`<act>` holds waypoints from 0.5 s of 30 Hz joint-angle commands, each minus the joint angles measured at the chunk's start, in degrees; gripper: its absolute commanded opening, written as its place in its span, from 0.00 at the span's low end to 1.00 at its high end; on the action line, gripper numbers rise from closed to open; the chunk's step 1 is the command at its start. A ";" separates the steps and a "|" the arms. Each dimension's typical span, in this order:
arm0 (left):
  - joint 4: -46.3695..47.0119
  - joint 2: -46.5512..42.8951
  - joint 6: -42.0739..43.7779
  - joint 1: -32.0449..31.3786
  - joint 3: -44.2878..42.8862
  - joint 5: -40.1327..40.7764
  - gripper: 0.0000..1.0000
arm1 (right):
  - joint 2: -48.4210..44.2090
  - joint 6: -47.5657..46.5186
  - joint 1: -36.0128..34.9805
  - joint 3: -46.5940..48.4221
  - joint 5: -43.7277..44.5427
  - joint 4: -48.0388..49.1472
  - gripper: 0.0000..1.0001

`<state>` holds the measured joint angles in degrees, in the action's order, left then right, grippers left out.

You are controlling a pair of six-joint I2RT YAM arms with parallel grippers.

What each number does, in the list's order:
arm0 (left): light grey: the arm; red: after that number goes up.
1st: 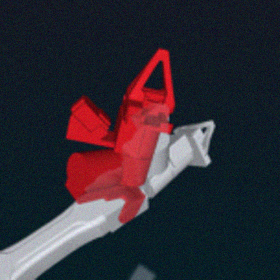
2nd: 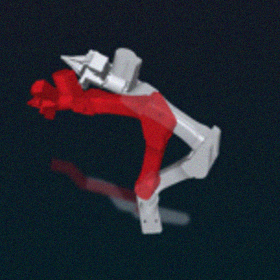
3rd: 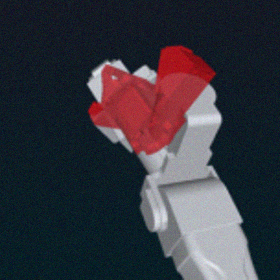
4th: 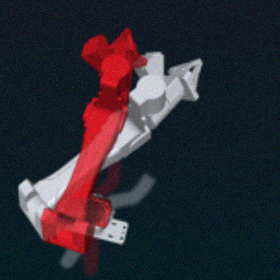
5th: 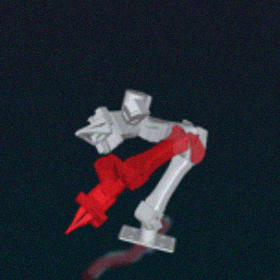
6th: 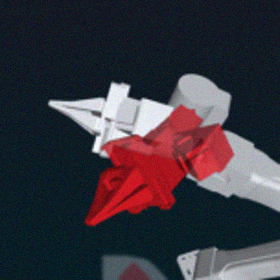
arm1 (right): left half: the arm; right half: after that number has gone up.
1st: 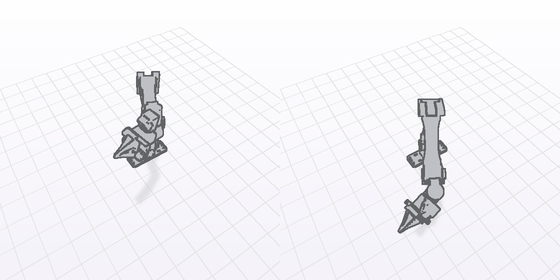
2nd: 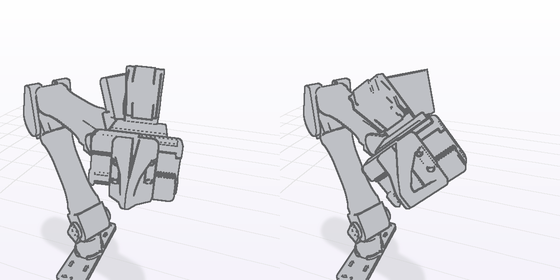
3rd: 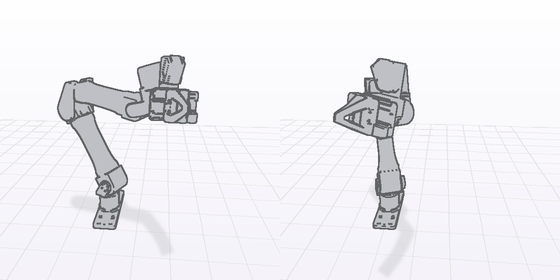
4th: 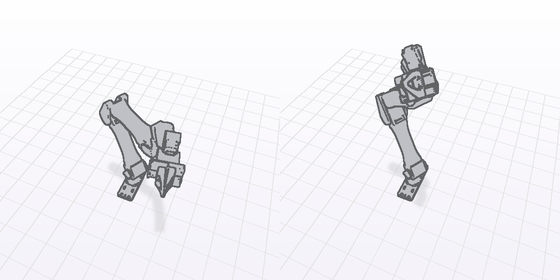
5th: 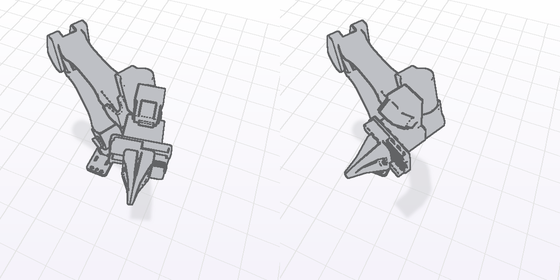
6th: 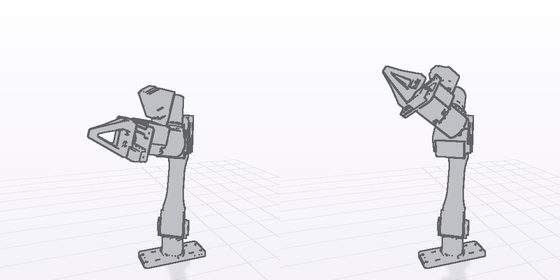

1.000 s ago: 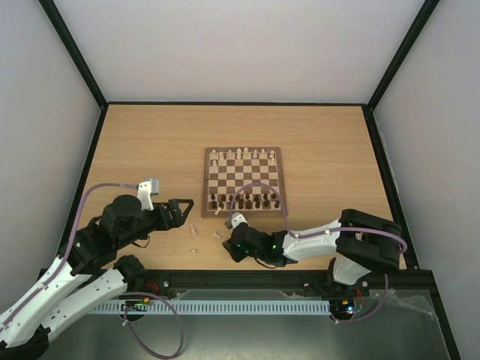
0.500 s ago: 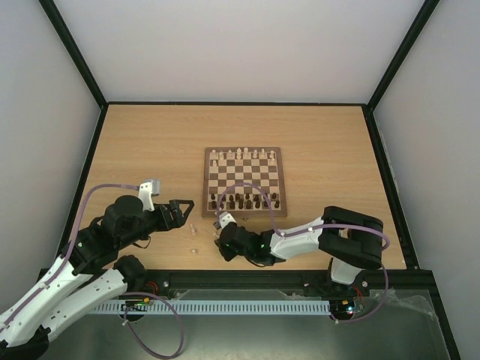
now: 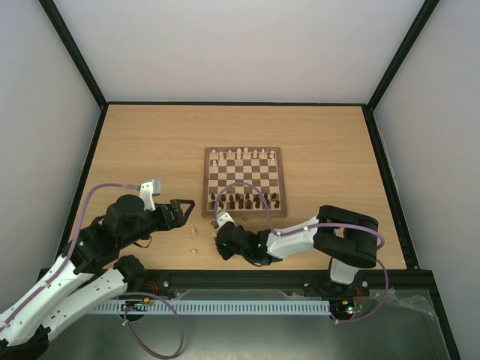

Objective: Set up the chess pieces on the board
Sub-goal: Pick up the chess piece at the center of the board.

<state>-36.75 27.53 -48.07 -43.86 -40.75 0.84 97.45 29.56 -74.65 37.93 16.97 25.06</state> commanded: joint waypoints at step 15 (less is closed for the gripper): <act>4.17 2.60 0.38 -0.27 3.26 -4.31 0.99 | -13.14 1.93 -0.40 -1.57 0.73 -17.44 0.09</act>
<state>-34.96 28.60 -48.07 -43.86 -39.22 -0.67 91.55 29.87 -74.65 36.73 16.53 18.37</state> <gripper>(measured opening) 0.994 0.093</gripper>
